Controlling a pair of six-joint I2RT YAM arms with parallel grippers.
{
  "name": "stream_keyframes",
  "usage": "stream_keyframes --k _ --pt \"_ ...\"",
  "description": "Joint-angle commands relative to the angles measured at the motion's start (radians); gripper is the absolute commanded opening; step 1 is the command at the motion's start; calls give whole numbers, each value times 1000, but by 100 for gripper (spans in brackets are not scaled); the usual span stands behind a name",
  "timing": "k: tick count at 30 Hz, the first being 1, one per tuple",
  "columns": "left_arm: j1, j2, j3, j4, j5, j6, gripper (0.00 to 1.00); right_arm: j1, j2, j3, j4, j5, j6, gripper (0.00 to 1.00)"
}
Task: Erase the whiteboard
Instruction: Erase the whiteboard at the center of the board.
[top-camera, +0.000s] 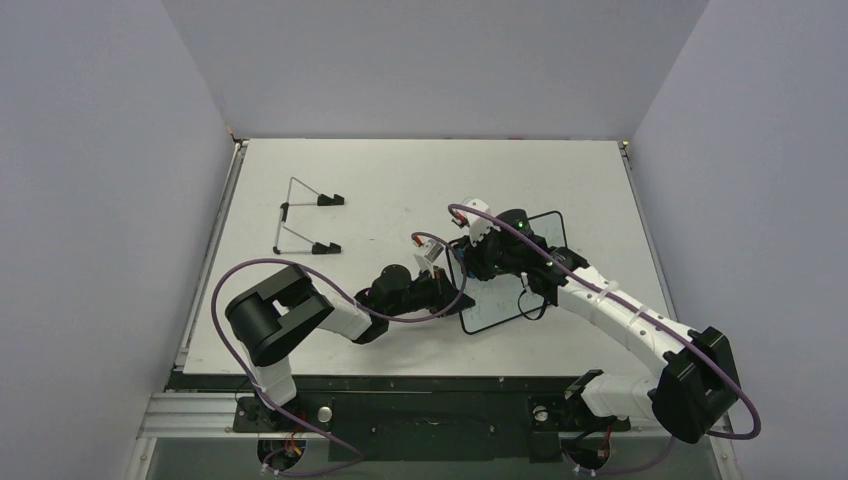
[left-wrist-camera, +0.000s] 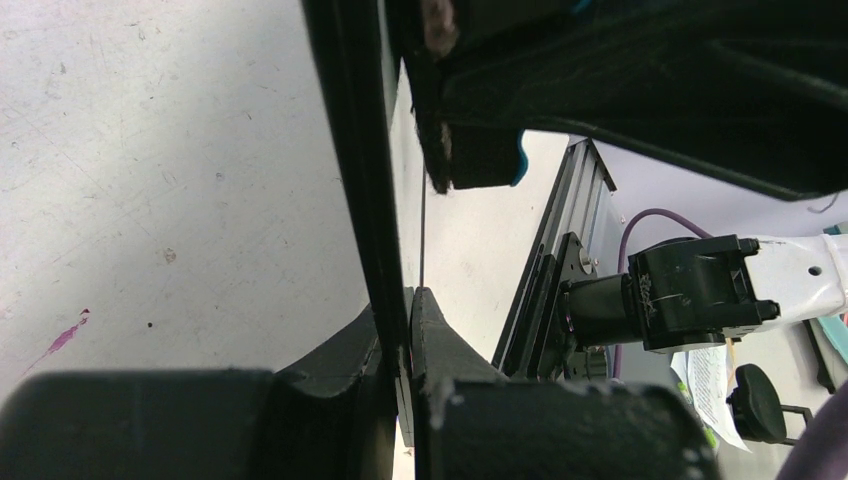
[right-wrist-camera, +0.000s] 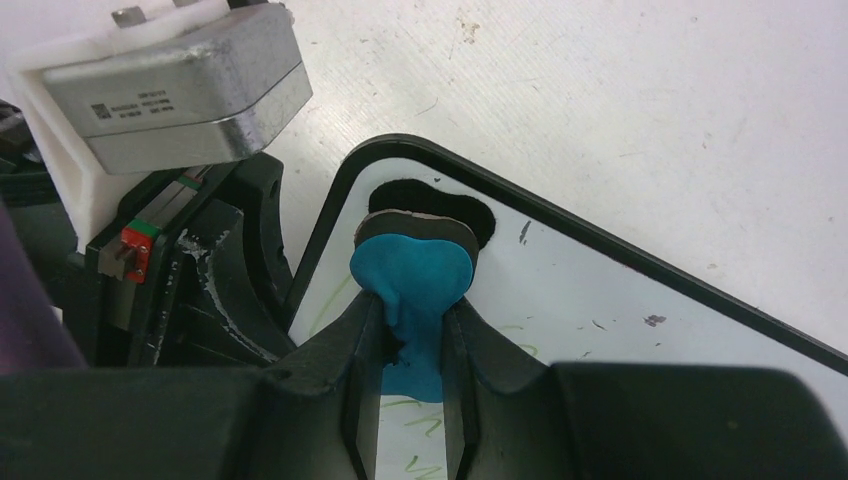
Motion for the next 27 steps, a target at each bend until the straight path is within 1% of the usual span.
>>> stream_keyframes --k 1,4,7,9,11,14,16,19,27 --pt "-6 -52 32 -1 -20 -2 0 31 -9 19 -37 79 -75 0" --pt "-6 -55 33 -3 -16 -15 0 34 -4 30 -65 75 -127 0" --pt "-5 -55 36 -8 -13 -18 0 34 4 40 -118 23 -186 0" --pt "-6 -55 37 -9 -11 -18 0 35 3 42 -121 25 -201 0" --pt "-7 -53 37 -11 -7 -20 0 34 0 43 -108 62 -194 0" --pt "-7 -52 38 -9 -1 -21 0 30 -7 37 -64 136 -140 0" --pt "-8 -51 39 -10 3 -22 0 31 -11 34 -36 154 -110 0" --pt "-10 -44 41 -9 5 -24 0 31 -21 28 -1 149 -77 0" --pt "-21 -18 62 -9 11 -28 0 54 -27 14 36 147 -69 0"
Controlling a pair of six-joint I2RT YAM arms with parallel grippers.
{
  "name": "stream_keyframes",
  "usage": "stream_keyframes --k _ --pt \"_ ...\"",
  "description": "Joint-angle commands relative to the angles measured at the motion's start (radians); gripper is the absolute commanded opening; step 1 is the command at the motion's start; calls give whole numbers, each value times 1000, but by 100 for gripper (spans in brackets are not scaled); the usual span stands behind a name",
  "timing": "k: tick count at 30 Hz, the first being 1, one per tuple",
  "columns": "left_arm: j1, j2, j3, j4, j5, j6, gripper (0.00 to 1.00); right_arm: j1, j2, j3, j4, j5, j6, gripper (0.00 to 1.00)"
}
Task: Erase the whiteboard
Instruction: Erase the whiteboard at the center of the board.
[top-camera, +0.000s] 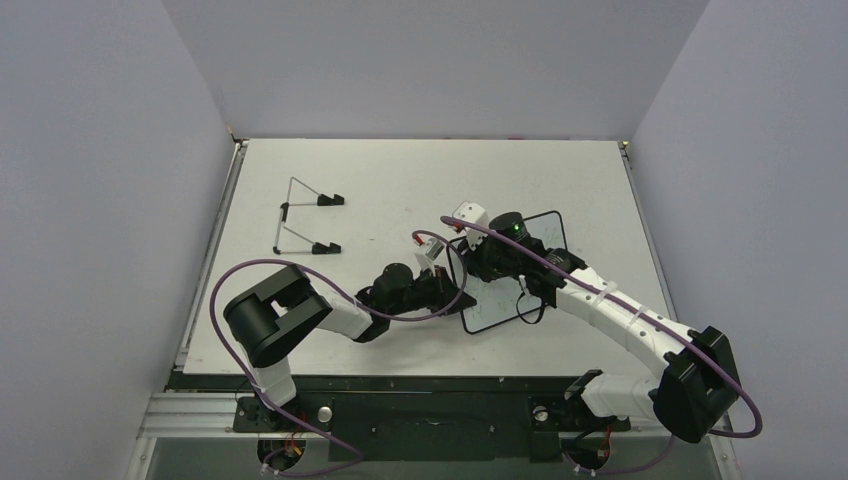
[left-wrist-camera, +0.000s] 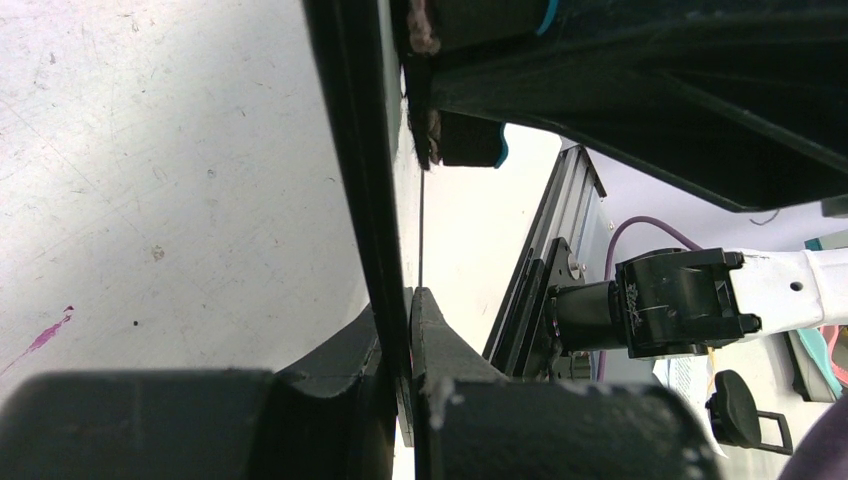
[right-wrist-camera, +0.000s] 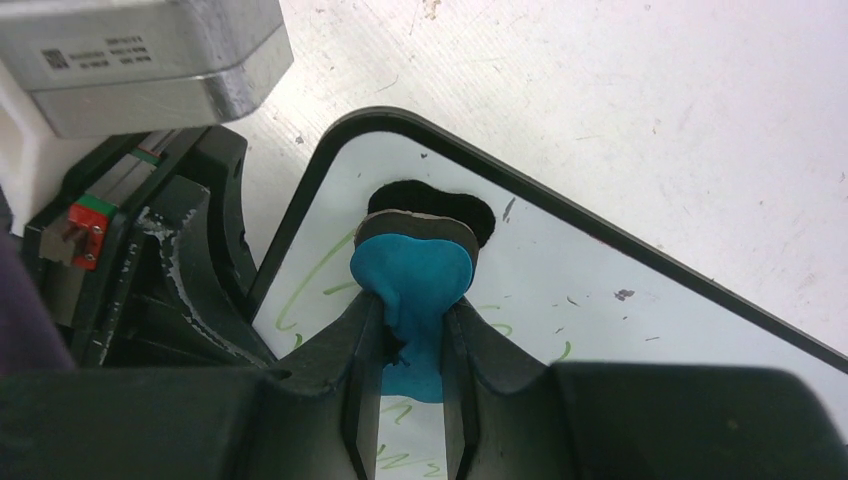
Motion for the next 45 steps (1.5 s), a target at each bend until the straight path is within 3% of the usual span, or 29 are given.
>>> stream_keyframes --k 1,7,12,17,23,28,30,37,45 --pt "-17 -4 51 28 16 17 0 21 -24 12 77 32 18 0" --pt "-22 -9 56 9 8 26 0 43 -14 20 25 -46 -40 0" --pt "-23 -21 50 -1 -9 31 0 46 17 65 -130 -174 -205 0" --pt "-22 -32 46 -16 -9 41 0 44 35 66 -92 -49 -162 0" --pt "-29 -35 49 -35 -4 55 0 40 12 40 35 212 -56 0" --pt "-37 -26 62 -47 0 64 0 41 1 27 83 240 -31 0" --pt "-39 -25 64 -47 -1 63 0 44 5 24 76 222 -40 0" --pt "-38 -40 63 -68 -9 65 0 69 24 59 -129 -78 -250 0" --pt "-30 -54 54 -72 -1 68 0 67 23 57 -163 -51 -298 0"
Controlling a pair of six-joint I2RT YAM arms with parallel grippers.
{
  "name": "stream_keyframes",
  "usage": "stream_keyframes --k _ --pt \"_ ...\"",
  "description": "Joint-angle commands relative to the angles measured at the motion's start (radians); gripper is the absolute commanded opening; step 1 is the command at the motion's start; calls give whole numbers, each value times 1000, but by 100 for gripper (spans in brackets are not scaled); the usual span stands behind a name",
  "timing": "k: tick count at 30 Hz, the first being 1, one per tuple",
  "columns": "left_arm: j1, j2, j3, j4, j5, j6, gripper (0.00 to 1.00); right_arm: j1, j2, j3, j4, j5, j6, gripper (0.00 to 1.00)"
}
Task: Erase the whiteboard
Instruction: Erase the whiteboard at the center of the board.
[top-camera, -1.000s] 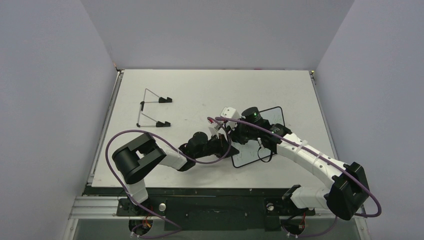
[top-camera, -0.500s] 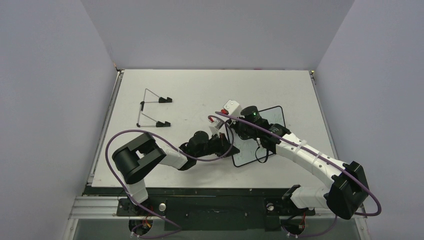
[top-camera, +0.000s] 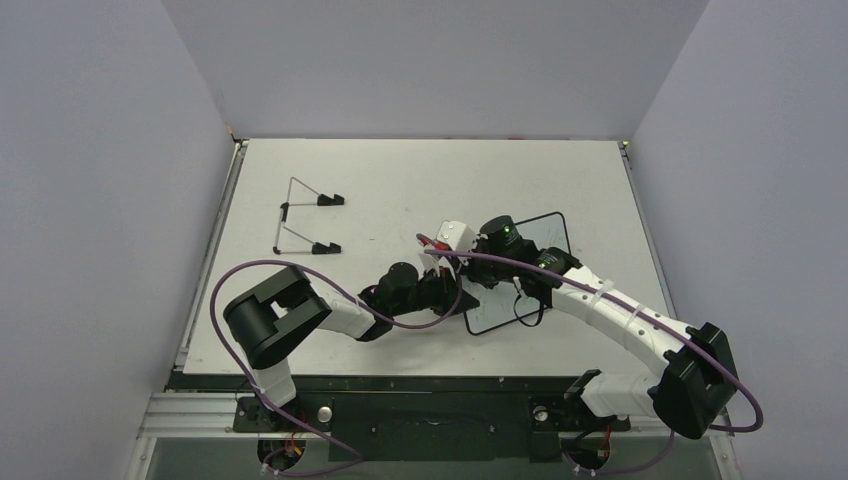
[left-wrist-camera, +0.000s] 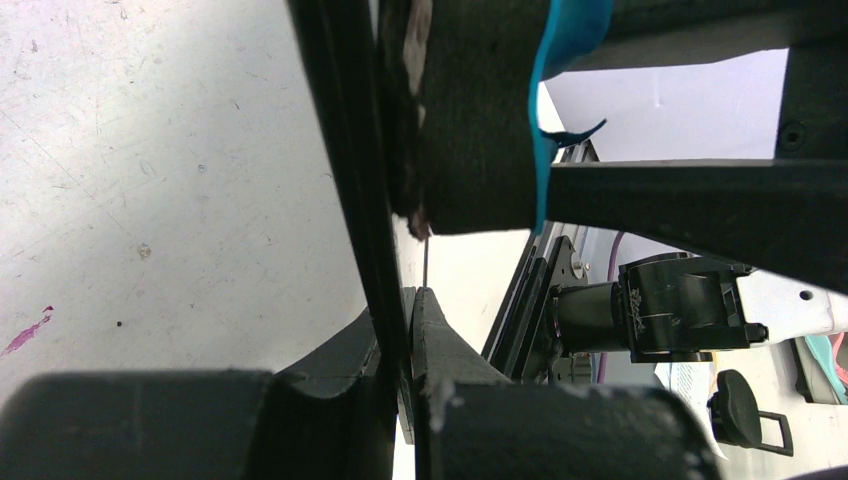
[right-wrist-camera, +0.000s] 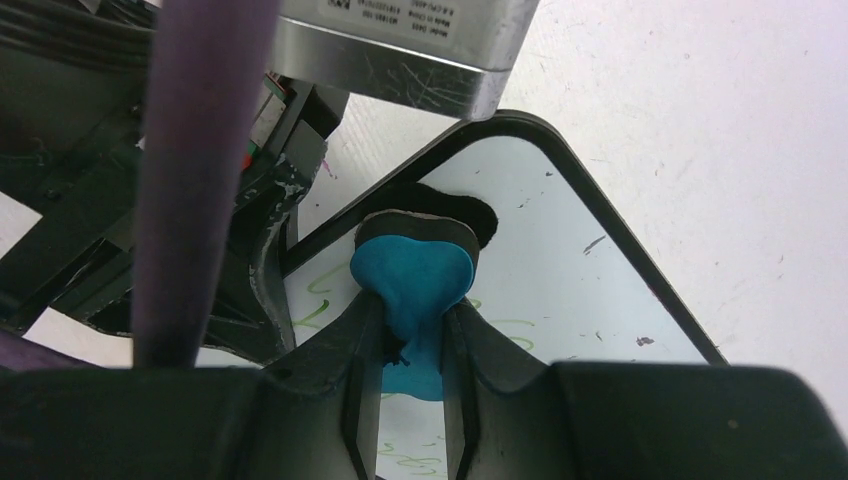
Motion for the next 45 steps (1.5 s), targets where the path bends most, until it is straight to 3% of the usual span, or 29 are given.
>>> stream_keyframes --k 1,8,13,22,27,32,37,45 --pt "-11 -49 21 0 18 66 0 9 5 17 -34 17 -15 0" --pt "-7 -51 16 8 26 61 0 -7 0 -7 99 197 137 0" --pt "-7 -47 8 29 26 47 0 -4 -5 -14 109 209 140 0" --pt "0 -38 14 26 32 8 0 24 10 -1 -31 7 -2 0" --pt "2 -43 9 34 37 1 0 38 23 4 -76 -24 -64 0" --pt "2 -43 6 37 42 -4 0 48 36 3 -51 46 -50 0" --pt "2 -40 3 42 44 -6 0 50 24 -16 48 220 40 0" --pt "2 -30 1 53 46 -13 0 52 14 -27 70 217 53 0"
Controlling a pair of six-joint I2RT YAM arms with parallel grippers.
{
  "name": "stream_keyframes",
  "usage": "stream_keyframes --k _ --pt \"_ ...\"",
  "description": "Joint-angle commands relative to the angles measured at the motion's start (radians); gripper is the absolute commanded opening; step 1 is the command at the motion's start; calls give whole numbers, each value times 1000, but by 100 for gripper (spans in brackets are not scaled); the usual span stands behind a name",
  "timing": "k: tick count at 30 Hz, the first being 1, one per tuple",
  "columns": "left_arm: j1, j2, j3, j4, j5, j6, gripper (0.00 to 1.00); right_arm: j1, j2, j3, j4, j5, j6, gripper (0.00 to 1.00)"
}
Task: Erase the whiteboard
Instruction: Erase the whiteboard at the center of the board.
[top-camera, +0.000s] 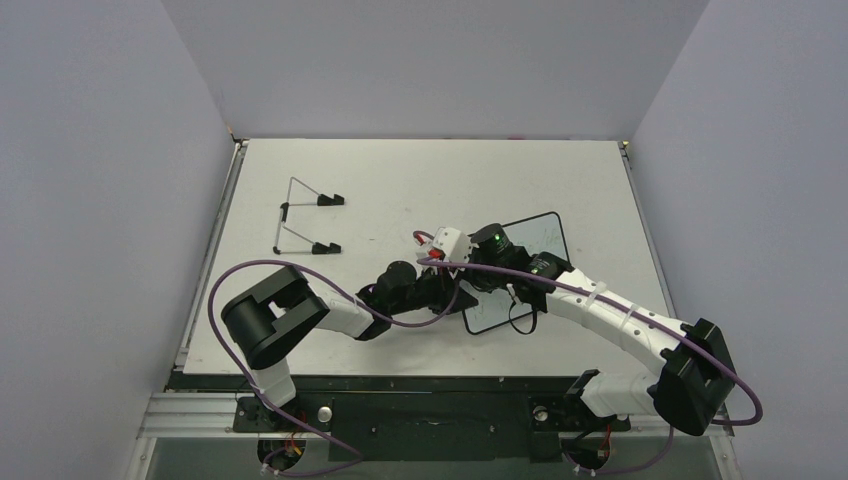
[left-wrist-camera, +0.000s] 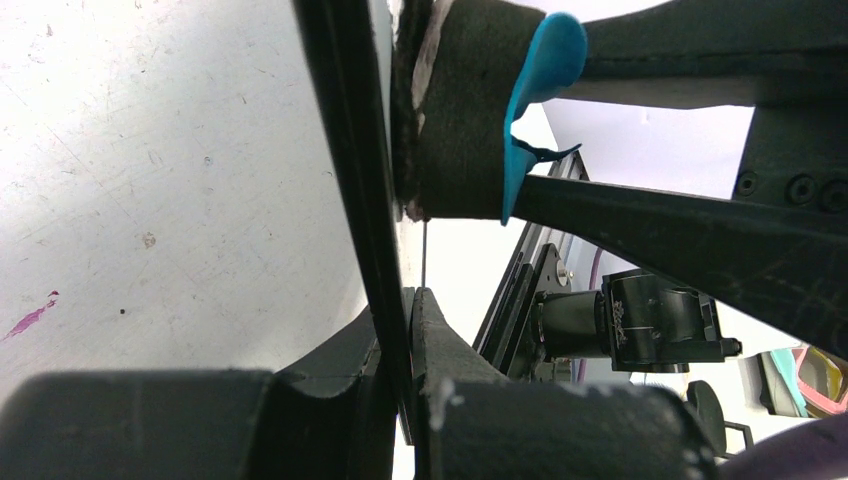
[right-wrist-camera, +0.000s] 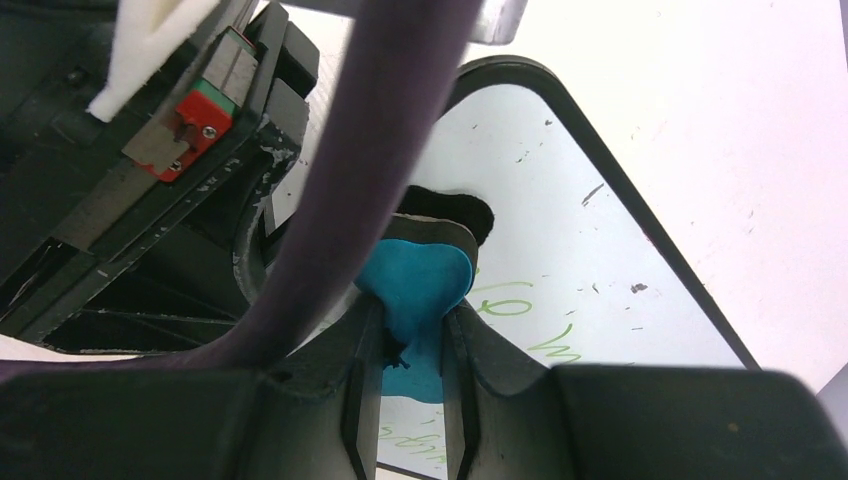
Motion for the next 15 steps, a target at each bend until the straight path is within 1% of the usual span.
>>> stream_keyframes --k 1,4,7,9,15 --pt "-12 -20 5 62 40 42 0 3 2 -9 55 53 11 0" --pt "-13 -19 5 63 41 40 0 10 -1 -9 31 23 -9 0" --pt "-12 -20 5 63 40 39 0 18 2 0 -22 -77 -71 0" --pt "-12 -22 4 63 40 38 0 33 4 5 -63 -116 -111 0" --pt "-11 -24 2 63 43 36 0 55 19 7 -109 -142 -162 0"
